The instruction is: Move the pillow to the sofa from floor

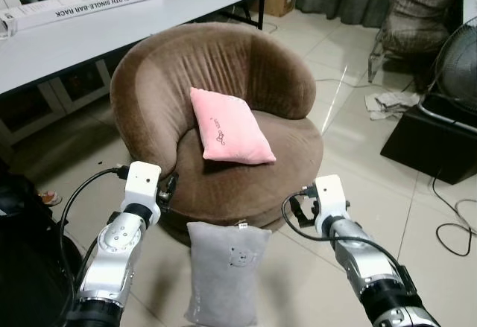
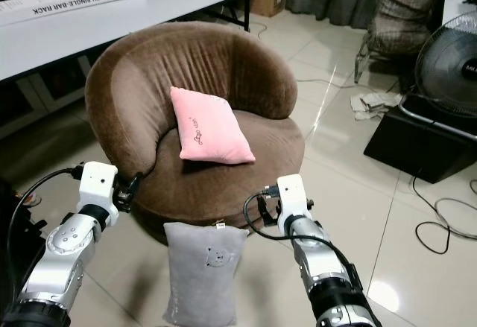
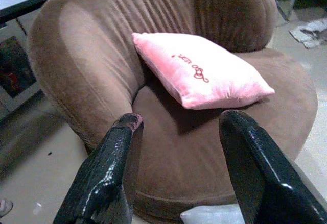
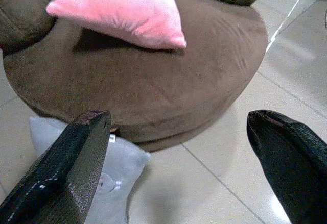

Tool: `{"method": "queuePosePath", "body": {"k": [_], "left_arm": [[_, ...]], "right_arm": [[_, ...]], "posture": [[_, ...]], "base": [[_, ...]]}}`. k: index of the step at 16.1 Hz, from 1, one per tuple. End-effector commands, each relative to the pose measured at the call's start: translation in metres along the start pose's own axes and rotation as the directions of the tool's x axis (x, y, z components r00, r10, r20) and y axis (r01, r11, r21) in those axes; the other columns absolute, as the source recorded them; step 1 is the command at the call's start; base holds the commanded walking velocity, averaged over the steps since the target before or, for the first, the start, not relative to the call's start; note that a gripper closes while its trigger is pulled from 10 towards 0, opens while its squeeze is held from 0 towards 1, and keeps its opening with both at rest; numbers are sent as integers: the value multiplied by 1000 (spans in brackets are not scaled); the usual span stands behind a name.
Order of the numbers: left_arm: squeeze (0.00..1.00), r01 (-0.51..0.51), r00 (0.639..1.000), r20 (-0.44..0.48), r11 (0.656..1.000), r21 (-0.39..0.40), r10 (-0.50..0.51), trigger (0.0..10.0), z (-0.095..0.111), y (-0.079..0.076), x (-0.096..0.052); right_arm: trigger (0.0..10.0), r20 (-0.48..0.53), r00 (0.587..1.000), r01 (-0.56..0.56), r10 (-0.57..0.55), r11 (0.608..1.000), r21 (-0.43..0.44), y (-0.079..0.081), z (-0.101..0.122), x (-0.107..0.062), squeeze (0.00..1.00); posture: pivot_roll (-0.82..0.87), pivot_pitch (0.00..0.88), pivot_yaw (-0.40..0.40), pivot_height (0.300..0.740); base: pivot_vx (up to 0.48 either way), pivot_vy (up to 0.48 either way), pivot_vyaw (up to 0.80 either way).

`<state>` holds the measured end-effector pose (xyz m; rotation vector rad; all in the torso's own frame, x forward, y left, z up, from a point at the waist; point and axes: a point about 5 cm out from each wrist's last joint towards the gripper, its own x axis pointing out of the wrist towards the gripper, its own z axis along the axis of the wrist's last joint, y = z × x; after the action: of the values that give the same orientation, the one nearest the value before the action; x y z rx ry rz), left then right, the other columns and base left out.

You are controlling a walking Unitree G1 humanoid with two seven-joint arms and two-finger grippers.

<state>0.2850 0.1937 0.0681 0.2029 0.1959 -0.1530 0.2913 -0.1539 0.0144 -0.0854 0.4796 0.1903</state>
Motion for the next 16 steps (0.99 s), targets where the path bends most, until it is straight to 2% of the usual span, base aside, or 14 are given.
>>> {"method": "queuePosePath", "body": {"k": [1,4,16], "left_arm": [[0,19,1000,7,999,34,-19,10000,3,-1,2],[0,19,1000,7,999,28,-19,10000,3,-1,2],[0,48,999,10,998,45,-49,10000,5,-1,2]], "right_arm": [[10000,12,1000,-3,3,1000,16,1,2,-1,0],[10000,10,1000,3,-4,998,62,1,-1,-2,0],[10000,2,1000,22,-23,996,90,-1,-6,-8,0]], "posture": [[119,0,5,740],[119,0,5,740],[110,0,35,740]], "base": [[0,360,0],[0,395,0],[0,420,0]]}}
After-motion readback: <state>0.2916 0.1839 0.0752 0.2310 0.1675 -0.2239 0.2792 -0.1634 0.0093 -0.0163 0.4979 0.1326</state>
